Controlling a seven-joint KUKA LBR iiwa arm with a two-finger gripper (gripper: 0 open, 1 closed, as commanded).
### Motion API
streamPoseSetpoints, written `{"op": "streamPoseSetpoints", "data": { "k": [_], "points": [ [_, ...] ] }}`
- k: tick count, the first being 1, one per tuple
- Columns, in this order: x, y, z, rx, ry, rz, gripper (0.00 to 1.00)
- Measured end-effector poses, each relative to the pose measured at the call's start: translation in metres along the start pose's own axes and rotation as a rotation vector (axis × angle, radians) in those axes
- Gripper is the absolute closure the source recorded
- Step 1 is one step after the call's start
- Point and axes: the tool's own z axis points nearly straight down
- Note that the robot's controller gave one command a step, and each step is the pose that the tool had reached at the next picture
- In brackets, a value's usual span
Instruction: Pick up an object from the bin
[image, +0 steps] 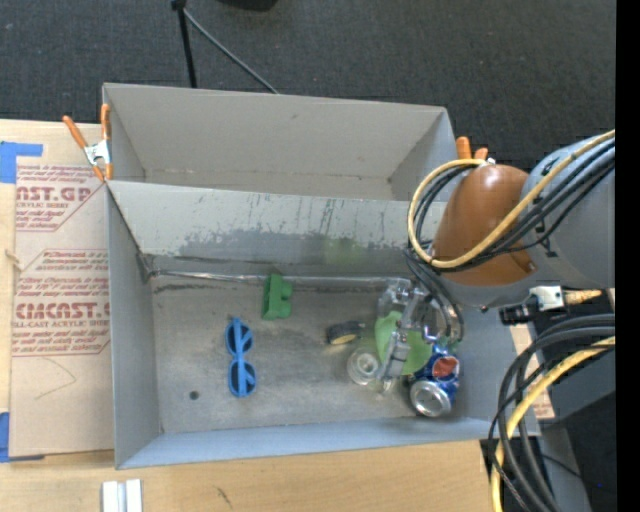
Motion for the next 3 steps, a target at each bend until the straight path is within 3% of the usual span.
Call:
{"op": "streamPoseSetpoints", "data": {
  "k": [1,2,3],
  "points": [
    [-0.013,0.041,0.038,-0.002,0.003,-0.001,0.00],
    [-0.015,0.039,0.034,-0.001,-0.004,0.002,1.00],
    [0.019,0.037,-0.113,-0.002,-0.006,-0.024,1.00]
  ]
}}
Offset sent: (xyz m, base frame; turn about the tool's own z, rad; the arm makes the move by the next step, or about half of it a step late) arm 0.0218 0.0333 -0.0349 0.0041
